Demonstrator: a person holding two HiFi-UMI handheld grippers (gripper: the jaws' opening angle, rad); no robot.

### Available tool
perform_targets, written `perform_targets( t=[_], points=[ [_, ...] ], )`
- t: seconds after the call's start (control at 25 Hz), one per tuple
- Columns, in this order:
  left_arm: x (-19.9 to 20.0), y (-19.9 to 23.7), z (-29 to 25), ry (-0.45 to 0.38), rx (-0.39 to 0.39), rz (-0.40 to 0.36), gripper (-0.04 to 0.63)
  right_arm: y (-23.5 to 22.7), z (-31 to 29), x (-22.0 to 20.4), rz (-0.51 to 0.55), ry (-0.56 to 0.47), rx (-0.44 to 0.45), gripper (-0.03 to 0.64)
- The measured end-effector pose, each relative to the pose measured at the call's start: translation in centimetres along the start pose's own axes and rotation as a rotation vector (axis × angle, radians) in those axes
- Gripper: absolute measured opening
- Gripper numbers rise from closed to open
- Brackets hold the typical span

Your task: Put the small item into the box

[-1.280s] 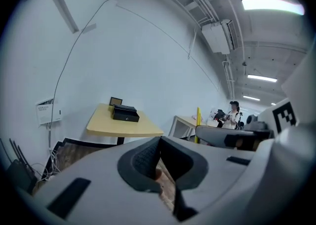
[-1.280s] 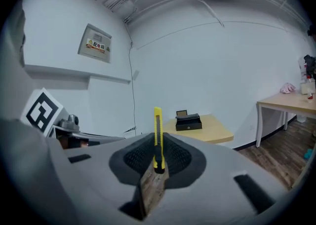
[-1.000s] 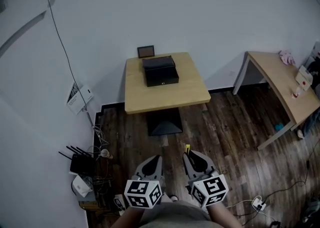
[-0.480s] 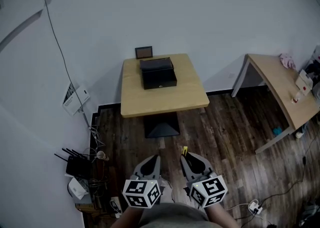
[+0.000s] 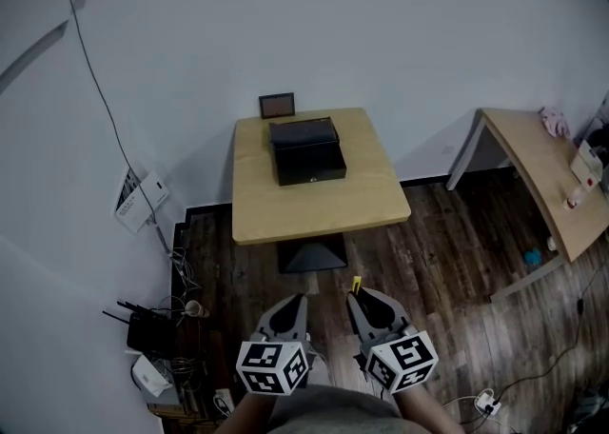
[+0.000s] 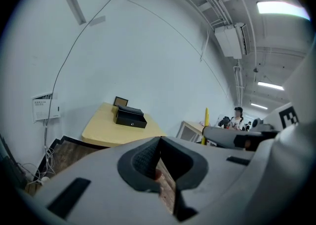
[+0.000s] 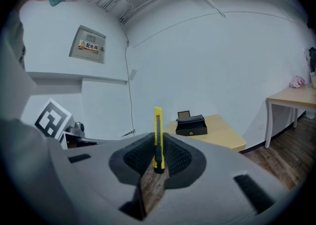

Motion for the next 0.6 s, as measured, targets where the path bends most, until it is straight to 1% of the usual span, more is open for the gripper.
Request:
perform_targets(
  t=[0.16,0.4,0.6],
  points=[
    [2.3,2.9,-2.4,0.002,-0.003,0.003,0.003,-0.1,-4.0,1.3,-0.014,0.018,0.01,0.043],
    [6.2,6.7,-6.4,-0.002,-0.01,0.006,0.003,-1.3,-9.8,4.0,0.003,-0.004,0.0,0.043],
    [8.4,9.3,-9.6,0.007,-0.025,0.0,0.003,-2.4,-14.0,5.5,0.007,0.006,-0.017,0.043]
  ],
)
Point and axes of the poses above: the fingertips, and each gripper's own axes: z backward along the fingers, y to its left, x out of its top, the point moved 2 cm from there along z, backward along the fingers, and after that the axes turned 1 degree about z, right-handed, at the moved point
